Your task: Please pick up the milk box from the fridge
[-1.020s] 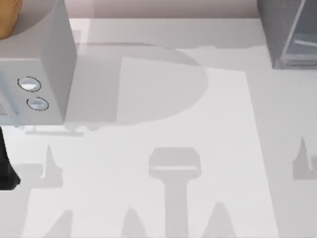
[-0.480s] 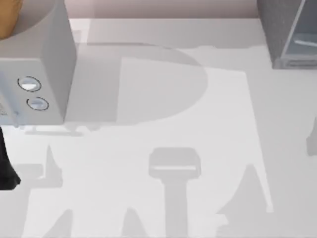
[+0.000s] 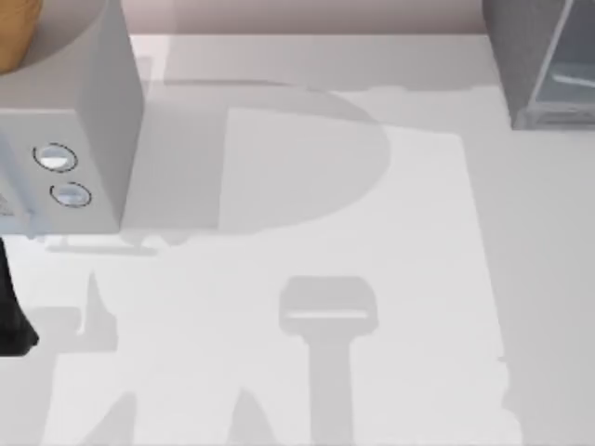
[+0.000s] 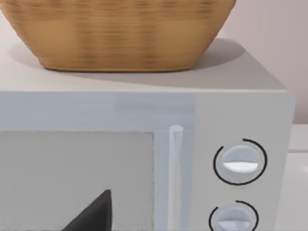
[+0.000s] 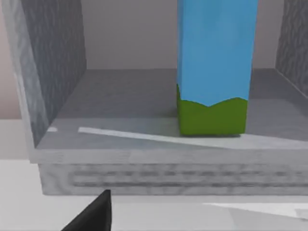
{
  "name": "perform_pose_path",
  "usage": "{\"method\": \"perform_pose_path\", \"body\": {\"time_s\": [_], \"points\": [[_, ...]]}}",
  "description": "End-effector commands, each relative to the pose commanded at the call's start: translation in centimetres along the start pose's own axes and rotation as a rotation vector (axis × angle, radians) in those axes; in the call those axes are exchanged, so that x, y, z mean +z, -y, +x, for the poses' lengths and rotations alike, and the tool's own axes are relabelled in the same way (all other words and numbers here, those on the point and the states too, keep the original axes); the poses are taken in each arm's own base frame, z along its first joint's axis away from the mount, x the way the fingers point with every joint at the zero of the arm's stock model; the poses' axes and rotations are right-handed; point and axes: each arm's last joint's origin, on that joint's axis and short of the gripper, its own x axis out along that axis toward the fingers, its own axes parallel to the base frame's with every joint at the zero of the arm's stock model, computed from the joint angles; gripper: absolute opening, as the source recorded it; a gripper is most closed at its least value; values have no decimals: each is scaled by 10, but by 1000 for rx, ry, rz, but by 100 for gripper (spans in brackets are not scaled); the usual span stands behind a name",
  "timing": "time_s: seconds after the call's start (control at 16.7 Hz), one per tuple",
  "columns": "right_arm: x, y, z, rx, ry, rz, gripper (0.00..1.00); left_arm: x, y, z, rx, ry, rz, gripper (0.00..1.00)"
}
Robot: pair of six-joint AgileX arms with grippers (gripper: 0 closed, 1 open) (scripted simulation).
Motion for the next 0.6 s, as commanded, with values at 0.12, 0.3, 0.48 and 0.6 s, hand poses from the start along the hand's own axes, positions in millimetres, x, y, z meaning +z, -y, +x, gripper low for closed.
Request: {"method": "perform_pose_path", "body": {"time_s": [0.12,0.3,0.48,0.6], "points": [[-7,6,1,1,7,-3,100,0,0,0,0,0,0,100],[-11,10,2,2,14,-6,100,0,0,0,0,0,0,100],[-11,10,2,2,14,-6,100,0,0,0,0,0,0,100],[-12,9,2,5,10,-4,100,0,0,0,0,0,0,100]]}}
